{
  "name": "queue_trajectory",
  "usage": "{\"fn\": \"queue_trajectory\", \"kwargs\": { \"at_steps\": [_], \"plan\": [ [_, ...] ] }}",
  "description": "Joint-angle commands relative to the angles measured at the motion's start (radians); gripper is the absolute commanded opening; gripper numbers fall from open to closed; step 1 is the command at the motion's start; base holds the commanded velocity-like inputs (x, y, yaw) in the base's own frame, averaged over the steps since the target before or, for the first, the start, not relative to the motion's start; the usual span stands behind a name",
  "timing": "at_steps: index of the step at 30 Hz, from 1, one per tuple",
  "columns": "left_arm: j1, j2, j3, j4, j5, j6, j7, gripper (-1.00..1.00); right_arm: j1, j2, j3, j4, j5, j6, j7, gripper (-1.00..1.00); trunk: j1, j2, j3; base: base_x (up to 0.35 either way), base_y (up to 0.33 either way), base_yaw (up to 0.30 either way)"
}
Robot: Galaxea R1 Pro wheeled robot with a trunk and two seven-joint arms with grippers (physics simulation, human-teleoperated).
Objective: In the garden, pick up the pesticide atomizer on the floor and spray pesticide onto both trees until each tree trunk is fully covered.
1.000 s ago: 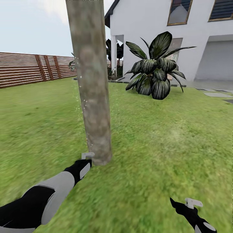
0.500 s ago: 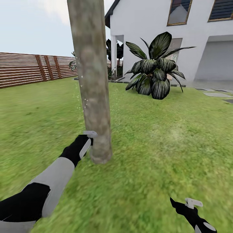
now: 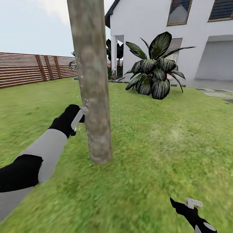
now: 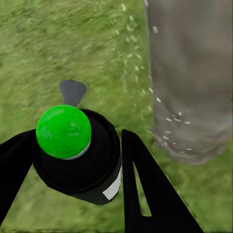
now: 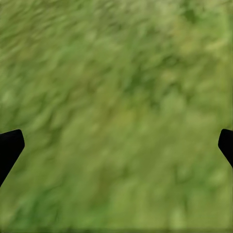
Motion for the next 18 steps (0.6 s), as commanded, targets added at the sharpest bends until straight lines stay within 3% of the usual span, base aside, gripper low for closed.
{"fn": "queue_trajectory", "kwargs": {
  "at_steps": [1,4,7,11,14,16,17,18],
  "plan": [
    [-0.003,0.026,0.000,0.000,0.007,0.010,-0.001,-1.00,0.000,0.000,0.000,0.000,0.000,0.000,0.000,1.00,0.000,0.000,0.000,0.000,0.000,0.000],
    [-0.005,0.080,0.001,0.001,0.009,0.020,-0.003,-1.00,0.000,0.000,0.000,0.000,0.000,0.000,0.000,1.00,0.000,0.000,0.000,0.000,0.000,0.000],
    [-0.005,0.086,0.001,0.004,0.014,0.022,-0.005,-1.00,0.000,-0.001,0.000,0.000,0.000,0.000,0.000,1.00,0.000,0.000,0.000,0.000,0.000,0.000],
    [-0.005,0.049,-0.005,0.012,0.017,0.023,-0.010,-1.00,0.000,-0.001,0.000,0.000,0.000,0.000,0.000,1.00,0.000,0.000,0.000,0.000,0.000,0.000],
    [-0.001,-0.009,-0.008,0.067,0.017,0.022,-0.013,-1.00,0.000,-0.001,0.000,0.000,-0.001,0.000,0.000,1.00,0.000,0.000,0.000,0.000,0.000,0.000],
    [0.001,-0.032,-0.007,0.125,0.016,0.020,-0.023,-1.00,0.000,0.000,0.000,-0.001,-0.001,0.000,0.000,1.00,0.000,0.000,0.000,0.000,0.000,0.000],
    [0.003,-0.034,-0.006,0.152,0.015,0.017,-0.056,-1.00,0.000,0.000,0.000,-0.001,0.000,0.000,0.000,1.00,0.000,0.000,0.000,0.000,0.000,0.000],
    [0.003,-0.021,-0.005,0.173,0.014,-0.001,-0.141,-1.00,0.000,0.000,0.000,-0.001,-0.001,-0.001,0.000,1.00,0.000,0.000,0.000,0.000,0.000,0.000]
  ]
}}
